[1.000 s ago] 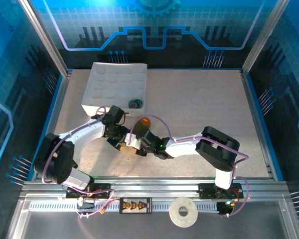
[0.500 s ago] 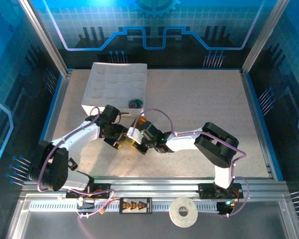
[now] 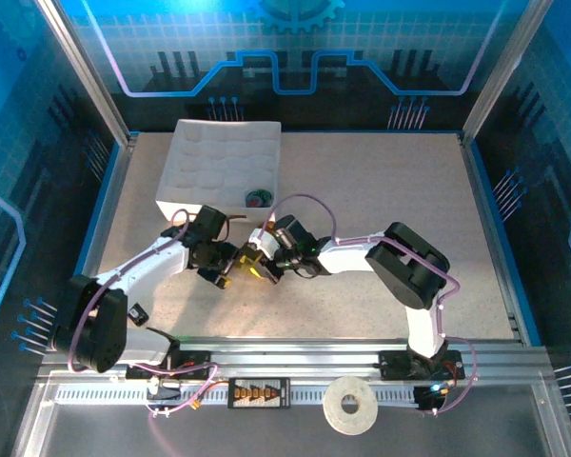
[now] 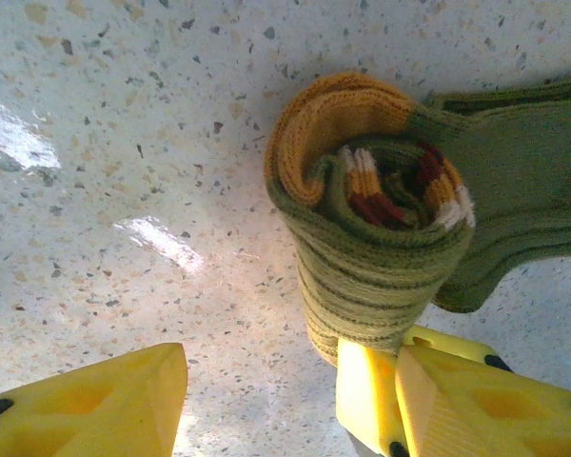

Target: Roll the socks

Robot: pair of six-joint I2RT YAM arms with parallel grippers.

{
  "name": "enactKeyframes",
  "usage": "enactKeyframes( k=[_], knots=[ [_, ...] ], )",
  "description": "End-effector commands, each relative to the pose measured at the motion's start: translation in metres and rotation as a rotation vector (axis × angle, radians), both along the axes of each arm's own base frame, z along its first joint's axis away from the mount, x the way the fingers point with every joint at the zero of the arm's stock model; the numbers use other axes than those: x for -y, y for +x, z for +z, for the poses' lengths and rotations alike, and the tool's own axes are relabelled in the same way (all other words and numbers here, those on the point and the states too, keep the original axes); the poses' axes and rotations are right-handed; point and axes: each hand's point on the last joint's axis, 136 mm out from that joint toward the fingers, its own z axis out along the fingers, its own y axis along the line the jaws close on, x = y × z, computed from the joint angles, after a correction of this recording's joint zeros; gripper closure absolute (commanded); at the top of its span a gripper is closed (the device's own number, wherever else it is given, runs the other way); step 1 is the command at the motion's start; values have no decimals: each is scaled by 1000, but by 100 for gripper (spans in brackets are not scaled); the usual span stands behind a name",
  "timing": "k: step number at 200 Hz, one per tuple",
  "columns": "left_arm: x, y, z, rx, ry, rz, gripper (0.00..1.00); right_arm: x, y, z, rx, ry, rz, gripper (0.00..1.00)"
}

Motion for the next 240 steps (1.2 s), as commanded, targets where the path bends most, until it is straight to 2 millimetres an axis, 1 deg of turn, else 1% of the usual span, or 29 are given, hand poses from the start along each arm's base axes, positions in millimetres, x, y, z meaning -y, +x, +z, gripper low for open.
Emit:
enactKeyframes(
  k=[1, 25, 37, 59, 77, 98, 114, 126, 145, 159, 177, 191, 210, 221, 232, 234, 240],
  knots=[
    [5, 6, 1, 37, -12, -37, 38, 67, -41, -91, -314, -298, -80, 100],
    [10, 22, -1, 79, -17, -43, 38, 67, -41, -92, -383, -275, -98, 100],
    [10, 26, -5, 80, -10, -44, 38, 68, -40, -92, -410, -267, -111, 100],
    [9, 22, -16, 48, 1, -46, 45, 70, -36, -94, -460, -264, -140, 100],
    [6, 19, -21, 39, 8, -31, 45, 71, -34, -95, -500, -265, -158, 100],
    [9, 25, -24, 66, 4, -29, 46, 72, -35, -99, -543, -265, -174, 100],
    [9, 27, -30, 41, 20, -46, 47, 74, -36, -102, -569, -272, -185, 100],
    [8, 24, -38, 1, 45, -66, 47, 75, -35, -103, -578, -267, -196, 100],
    [2, 11, -52, -76, 91, -73, 49, 75, -33, -102, -577, -261, -201, 100],
    [-5, -1, -60, -126, 123, -65, 54, 74, -31, -100, -573, -260, -203, 100],
    [-8, -7, -64, -153, 139, -61, 61, 72, -30, -97, -566, -246, -194, 100],
    [-10, -12, -65, -189, 154, -63, 70, 69, -29, -91, -528, -230, -170, 98],
    [-13, -24, -63, -277, 177, -78, 86, 65, -28, -76, -407, -197, -127, 89],
    [-13, -33, -62, -332, 182, -92, 94, 62, -26, -61, -307, -162, -100, 82],
    [-12, -43, -62, -380, 177, -101, 97, 56, -24, -39, -163, -114, -65, 74],
    [-12, -45, -62, -385, 174, -101, 98, 59, -28, -40, -141, -118, -60, 72],
    [-10, -50, -62, -400, 166, -102, 98, 59, -28, -27, -39, -95, -46, 66]
  ],
)
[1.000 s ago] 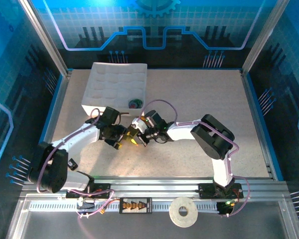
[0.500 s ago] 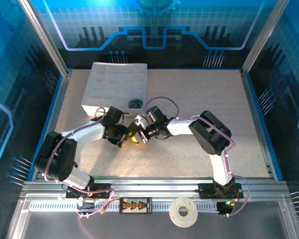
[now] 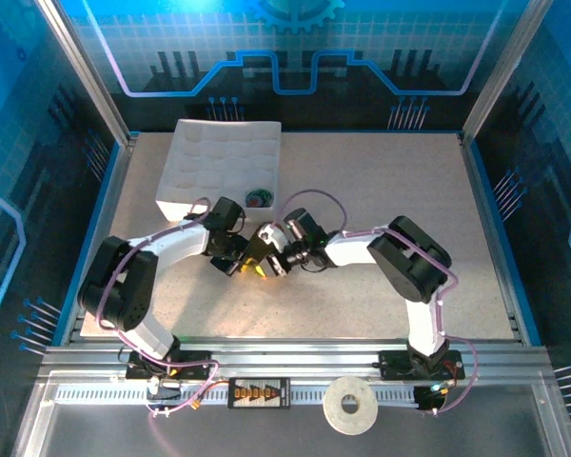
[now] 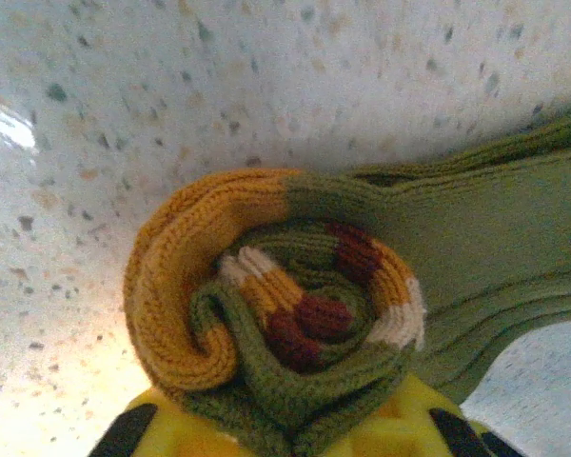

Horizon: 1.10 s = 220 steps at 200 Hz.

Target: Roll the socks

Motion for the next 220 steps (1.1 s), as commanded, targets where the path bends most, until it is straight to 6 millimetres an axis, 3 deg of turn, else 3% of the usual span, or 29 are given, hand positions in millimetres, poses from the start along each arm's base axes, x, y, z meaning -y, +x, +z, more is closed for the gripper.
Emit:
enactKeyframes(
  k=[1, 18, 35, 60, 85, 159, 204, 220],
  knots=[
    [-30, -80, -31, -334, 143, -17, 98, 39, -25, -26, 173, -175, 0, 66],
    [-29, -91, -28, -363, 147, -4, 100, 35, -29, 9, 451, -127, 19, 52],
    [-27, -97, -25, -384, 167, 14, 100, 33, -33, 29, 617, -157, 27, 49],
    [-22, -101, -26, -414, 191, 30, 100, 22, -43, 37, 771, -219, 54, 47],
    [-20, -98, -29, -439, 214, 35, 100, 11, -47, 40, 816, -231, 47, 44],
    [-9, -84, -34, -468, 201, 15, 100, -19, -41, 24, 848, -290, 105, 50],
    [-5, -79, -31, -445, 170, 6, 100, -7, -36, -10, 788, -396, 104, 70],
    [-5, -76, -26, -421, 155, 5, 100, 1, -31, -20, 759, -437, 82, 72]
  ],
)
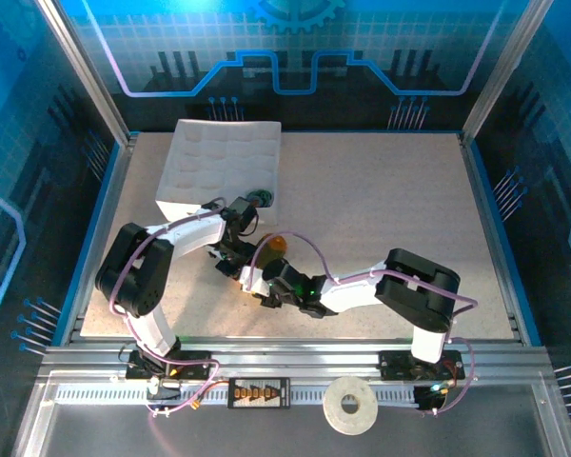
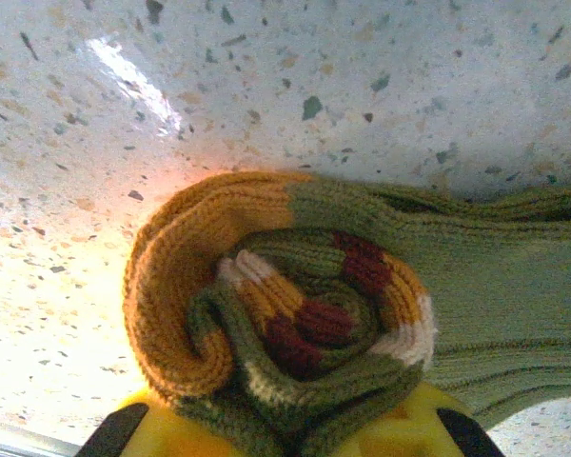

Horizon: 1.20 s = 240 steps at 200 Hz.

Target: Roll the socks

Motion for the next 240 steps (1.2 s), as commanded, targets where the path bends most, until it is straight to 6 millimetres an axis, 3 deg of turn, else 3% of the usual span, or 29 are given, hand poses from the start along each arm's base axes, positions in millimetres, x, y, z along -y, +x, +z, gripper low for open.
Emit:
enactKeyframes(
  k=[1, 25, 62, 79, 120, 147, 189, 192, 240],
  knots=[
    [-18, -39, -24, -150, 75, -12, 100, 18, 7, -29, -34, -101, -70, 72],
    [-15, -34, -16, -102, 34, -10, 95, 33, 13, -44, -83, -134, -124, 74],
    [-13, -32, -11, -77, -31, -1, 85, 46, 11, -56, -163, -165, -137, 94],
    [-14, -28, -3, -38, -50, 13, 74, 49, 10, -59, -218, -157, -145, 100],
    [-22, -21, 25, 73, -70, 49, 41, 54, -3, -71, -415, -118, -132, 100],
    [-29, -18, 34, 119, -66, 78, 31, 56, -10, -79, -518, -104, -131, 100],
    [-31, -7, 43, 263, -99, 112, 28, 66, -11, -91, -686, -75, -192, 100],
    [-30, -7, 43, 270, -105, 112, 28, 59, -4, -85, -684, -52, -192, 100],
    [-19, 14, 38, 408, -177, 99, 32, 58, 4, -88, -893, -4, -255, 100]
  ],
)
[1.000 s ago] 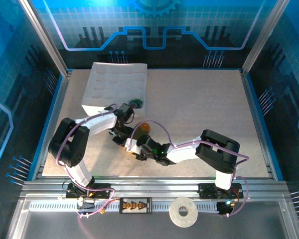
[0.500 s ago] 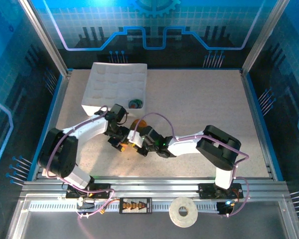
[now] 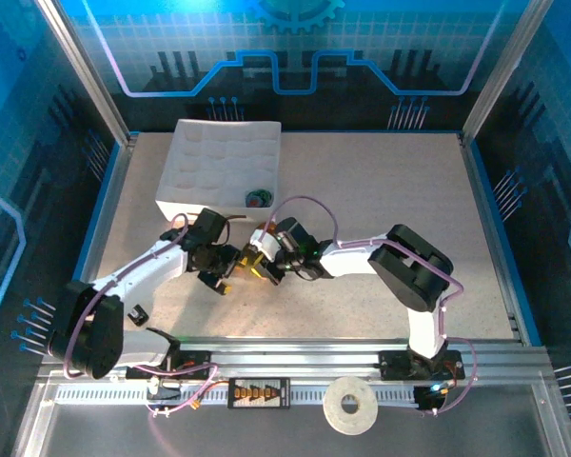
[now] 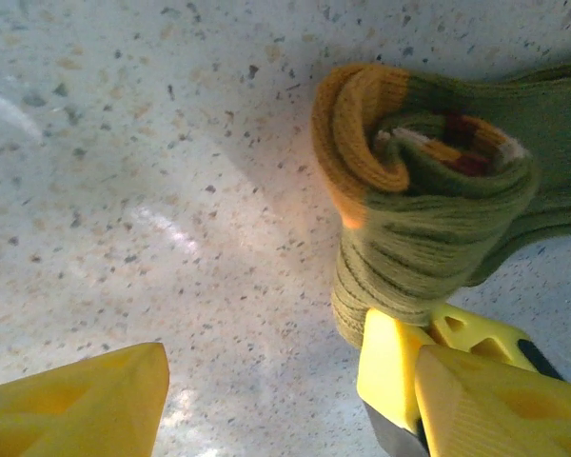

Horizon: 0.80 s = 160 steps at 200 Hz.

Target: Roll the socks

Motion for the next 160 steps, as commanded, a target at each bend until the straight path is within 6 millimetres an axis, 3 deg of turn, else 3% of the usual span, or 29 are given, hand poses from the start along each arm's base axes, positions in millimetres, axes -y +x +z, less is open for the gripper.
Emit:
enactKeyframes(
  k=[1, 56, 110, 136, 160],
  knots=[
    [8, 19, 4, 103, -42, -4, 32, 58, -39, -82, -355, -256, -72, 100],
    [11, 48, -8, 179, -23, 10, 33, 61, -34, -88, -542, -213, -140, 100],
    [8, 38, -33, 116, 3, 22, 45, 63, -30, -92, -646, -182, -188, 100],
    [6, 38, -44, 70, 36, 18, 56, 60, -32, -92, -670, -174, -180, 100],
    [1, 17, -62, -93, 92, 4, 78, 58, -32, -83, -593, -175, -138, 100]
  ],
)
